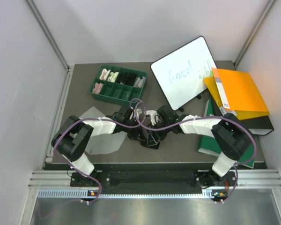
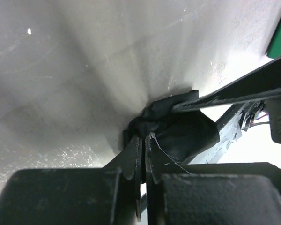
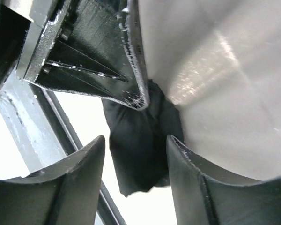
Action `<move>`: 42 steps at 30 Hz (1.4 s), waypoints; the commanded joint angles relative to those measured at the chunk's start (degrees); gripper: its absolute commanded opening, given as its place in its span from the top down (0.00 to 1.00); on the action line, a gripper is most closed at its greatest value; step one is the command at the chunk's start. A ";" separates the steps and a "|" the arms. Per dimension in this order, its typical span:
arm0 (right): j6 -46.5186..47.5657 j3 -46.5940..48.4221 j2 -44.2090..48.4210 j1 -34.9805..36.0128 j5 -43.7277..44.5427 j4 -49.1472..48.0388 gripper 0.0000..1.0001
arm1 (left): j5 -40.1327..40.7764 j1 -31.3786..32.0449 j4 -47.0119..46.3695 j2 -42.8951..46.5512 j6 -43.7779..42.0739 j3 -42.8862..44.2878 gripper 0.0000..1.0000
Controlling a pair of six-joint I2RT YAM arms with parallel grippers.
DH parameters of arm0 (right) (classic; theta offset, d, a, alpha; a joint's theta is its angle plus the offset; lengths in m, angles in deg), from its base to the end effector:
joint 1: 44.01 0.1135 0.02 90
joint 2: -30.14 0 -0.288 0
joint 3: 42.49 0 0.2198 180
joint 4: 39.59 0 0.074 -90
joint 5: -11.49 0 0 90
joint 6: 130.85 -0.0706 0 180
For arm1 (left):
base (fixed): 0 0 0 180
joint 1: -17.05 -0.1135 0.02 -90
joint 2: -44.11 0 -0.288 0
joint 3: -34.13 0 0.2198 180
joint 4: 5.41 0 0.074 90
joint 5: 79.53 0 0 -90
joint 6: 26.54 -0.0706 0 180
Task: Roll the underwear
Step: Pick up the underwear from the center of the board.
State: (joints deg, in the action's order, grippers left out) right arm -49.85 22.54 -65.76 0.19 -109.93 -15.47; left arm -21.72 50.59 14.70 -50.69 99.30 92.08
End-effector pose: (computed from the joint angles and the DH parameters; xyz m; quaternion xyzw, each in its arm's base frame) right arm 0.2004 0.2462 0.1772 -0.3552 0.8505 0.3605 0.1433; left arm 0.2234 -0.1932 0.1566 0.0603 0.9225 -0.3740 0.0734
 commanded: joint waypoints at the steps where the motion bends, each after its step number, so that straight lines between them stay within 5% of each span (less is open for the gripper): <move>1: 2.14 0.29 4.92 -1.40 2.33 0.95 0.44 | 5.20 0.65 5.57 -1.52 -4.90 0.08 1.00; 24: -3.66 -3.04 -2.01 -4.22 -7.69 -2.82 0.35 | 5.99 2.14 5.75 0.15 -5.34 0.78 1.00; 27: -4.36 -3.22 -3.24 -4.04 -8.83 -3.18 0.40 | 6.17 2.32 5.48 0.24 -5.16 0.78 1.00; 36: -6.30 -2.70 -5.70 -3.86 -6.03 -2.82 0.80 | 7.48 2.67 5.22 1.46 -4.90 0.08 1.00; 38: -6.73 -2.43 -5.62 -3.86 -5.85 -2.82 0.99 | 7.84 2.67 4.96 1.99 -4.46 -0.01 1.00; 41: -7.70 -1.73 -3.25 -3.86 -4.18 -1.42 1.00 | 10.90 2.50 6.61 5.15 -3.40 1.22 0.80; 42: -8.14 -1.47 -2.11 -3.86 -1.83 -0.72 1.00 | 14.31 2.15 7.93 6.37 -3.32 2.18 0.59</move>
State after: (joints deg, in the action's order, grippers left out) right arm -57.34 20.59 -69.98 -3.68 -117.80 -18.88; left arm -16.58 52.95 17.57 -48.68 96.54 93.15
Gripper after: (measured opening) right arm 0.057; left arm 0.171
